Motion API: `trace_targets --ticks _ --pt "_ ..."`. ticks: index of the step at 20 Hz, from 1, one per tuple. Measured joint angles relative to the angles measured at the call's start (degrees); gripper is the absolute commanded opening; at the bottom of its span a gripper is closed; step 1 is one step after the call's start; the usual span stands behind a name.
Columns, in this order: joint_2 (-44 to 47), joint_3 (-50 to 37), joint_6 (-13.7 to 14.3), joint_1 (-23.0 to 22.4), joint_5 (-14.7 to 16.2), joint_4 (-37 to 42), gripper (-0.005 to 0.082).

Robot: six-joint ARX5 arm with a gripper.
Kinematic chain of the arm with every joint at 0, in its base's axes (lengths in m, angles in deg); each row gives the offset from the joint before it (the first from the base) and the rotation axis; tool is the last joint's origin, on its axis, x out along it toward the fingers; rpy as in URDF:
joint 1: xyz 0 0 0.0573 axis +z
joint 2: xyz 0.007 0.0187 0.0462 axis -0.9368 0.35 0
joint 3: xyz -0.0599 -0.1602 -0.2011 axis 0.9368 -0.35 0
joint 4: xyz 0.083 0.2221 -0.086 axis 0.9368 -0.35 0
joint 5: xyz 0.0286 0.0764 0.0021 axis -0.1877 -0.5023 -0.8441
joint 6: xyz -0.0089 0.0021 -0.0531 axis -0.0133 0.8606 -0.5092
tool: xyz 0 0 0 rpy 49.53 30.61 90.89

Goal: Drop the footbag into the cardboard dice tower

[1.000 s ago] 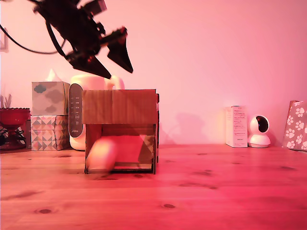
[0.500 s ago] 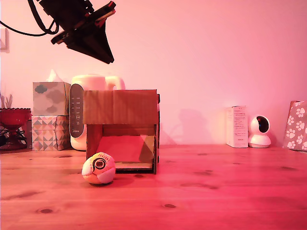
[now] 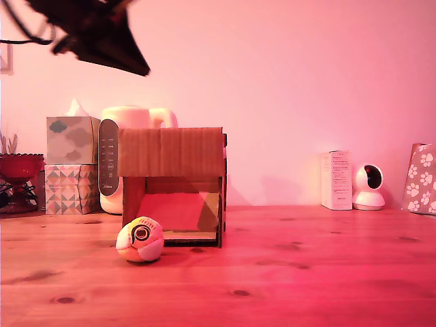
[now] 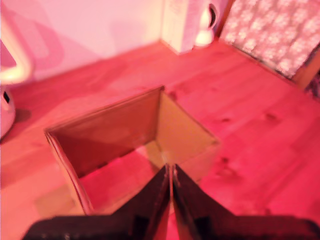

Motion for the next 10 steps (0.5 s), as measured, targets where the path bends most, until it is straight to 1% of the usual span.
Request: trace_targets --ticks 3,4,6,7,10 --pt "-4.5 -9.6 -1.1 0.0 0.4 3.5 -0.0016" --pt "-5.7 -12.6 -2.1 0.0 0.5 4.8 -0.0016" --pt "-8.3 -17.4 -2.7 0.0 0.8 5.8 -0.0016" --pt "-9.9 -19.4 -3.5 0.0 0.9 6.5 -0.0016" --pt "-15.8 -24.4 -3.7 0.0 1.0 8.5 -0.0016"
